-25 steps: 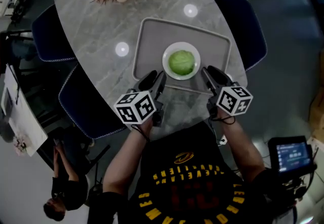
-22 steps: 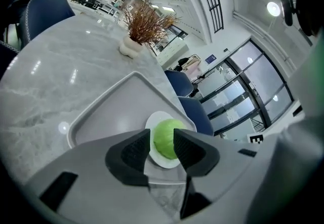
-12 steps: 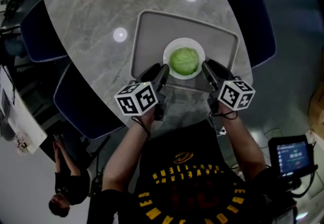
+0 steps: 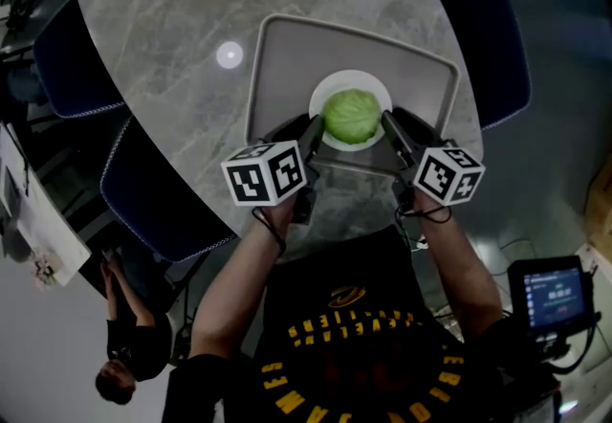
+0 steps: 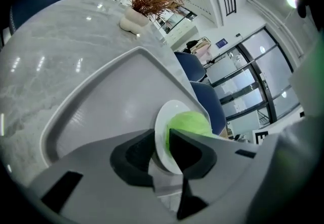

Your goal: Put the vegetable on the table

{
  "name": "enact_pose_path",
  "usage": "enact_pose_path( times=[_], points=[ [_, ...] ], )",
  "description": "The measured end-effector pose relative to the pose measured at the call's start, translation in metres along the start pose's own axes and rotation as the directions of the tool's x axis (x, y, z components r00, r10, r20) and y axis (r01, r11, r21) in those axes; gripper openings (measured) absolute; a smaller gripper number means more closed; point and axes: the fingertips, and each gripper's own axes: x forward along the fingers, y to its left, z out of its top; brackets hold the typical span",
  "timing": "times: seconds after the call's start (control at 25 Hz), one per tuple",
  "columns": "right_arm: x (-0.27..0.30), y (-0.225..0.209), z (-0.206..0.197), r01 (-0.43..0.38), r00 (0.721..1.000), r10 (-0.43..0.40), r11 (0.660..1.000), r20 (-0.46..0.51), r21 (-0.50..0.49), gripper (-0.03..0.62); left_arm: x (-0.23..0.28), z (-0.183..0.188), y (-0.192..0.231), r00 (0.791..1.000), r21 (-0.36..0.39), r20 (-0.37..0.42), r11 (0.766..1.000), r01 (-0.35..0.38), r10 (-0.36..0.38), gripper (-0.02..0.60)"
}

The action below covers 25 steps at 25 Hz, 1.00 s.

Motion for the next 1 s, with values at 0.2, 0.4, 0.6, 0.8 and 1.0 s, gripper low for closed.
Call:
enact_pose_path(
  times=[0.2, 0.4, 0.6, 0.8, 1.0],
  points=[
    [-0.0023, 0.0042, -0.0001, -0.009, 1.000, 0.009, 1.000, -0.006, -0.007, 0.137, 0.0022, -0.0029, -0.0016, 0.999, 0.013, -0.044, 1.000, -0.022, 0.023, 0.072],
    [-0.0017, 0.0078, -0.0033, -0.024, 1.000, 0.024, 1.000, -0.015, -0.006, 0.137, 0.0058, -0.0051, -0.0007, 0.996, 0.018, -0.082, 0.999, -0.033, 0.035, 0.067],
    [-0.0012, 0.0044, -0.0059, -0.011, 1.000, 0.011, 1.000, -0.018, 0.007, 0.083, 0.0087, -0.0083, 0.0009, 0.992, 0.024, -0.122, 0.999, -0.039, 0.042, 0.054],
    [0.0005, -0.0002, -0.0064, -0.001, 1.000, 0.001, 1.000, -0.025, 0.025, 0.048, 0.0098, -0.0078, 0.0028, 0.992, -0.006, -0.124, 1.000, -0.027, 0.026, 0.049],
    [0.0019, -0.0011, -0.0062, -0.010, 1.000, 0.011, 0.998, -0.023, 0.064, 0.043, 0.0103, -0.0073, 0.0045, 0.993, -0.068, -0.117, 0.998, -0.009, 0.001, 0.043]
  ],
)
